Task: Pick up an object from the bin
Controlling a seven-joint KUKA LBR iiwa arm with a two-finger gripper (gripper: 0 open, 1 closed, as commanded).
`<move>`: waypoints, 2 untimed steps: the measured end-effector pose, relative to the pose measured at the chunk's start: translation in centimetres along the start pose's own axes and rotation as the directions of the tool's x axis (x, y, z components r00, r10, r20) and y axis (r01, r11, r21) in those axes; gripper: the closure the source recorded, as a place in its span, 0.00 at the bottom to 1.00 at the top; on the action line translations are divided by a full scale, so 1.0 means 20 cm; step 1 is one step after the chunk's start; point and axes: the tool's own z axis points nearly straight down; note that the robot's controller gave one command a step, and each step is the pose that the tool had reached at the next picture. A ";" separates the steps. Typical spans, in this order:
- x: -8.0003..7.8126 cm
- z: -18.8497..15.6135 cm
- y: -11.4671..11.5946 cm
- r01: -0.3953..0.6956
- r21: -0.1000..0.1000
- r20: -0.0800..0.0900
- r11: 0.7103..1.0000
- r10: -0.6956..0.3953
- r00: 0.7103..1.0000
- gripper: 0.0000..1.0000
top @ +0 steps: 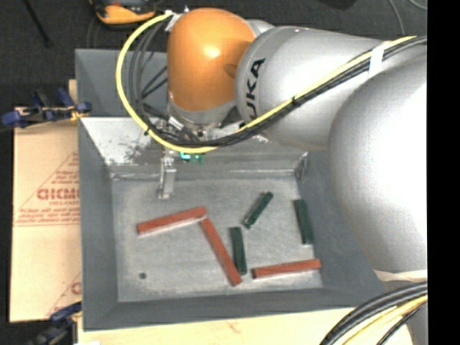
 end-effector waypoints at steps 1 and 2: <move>-0.03 0.19 0.03 0.064 0.000 0.009 0.998 -0.064 0.998 0.00; 0.10 0.53 -0.21 0.088 0.000 0.004 0.996 -0.088 0.996 0.00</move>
Offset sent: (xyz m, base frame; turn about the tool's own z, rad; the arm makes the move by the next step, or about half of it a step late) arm -0.0347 -0.0717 -0.1401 -0.0870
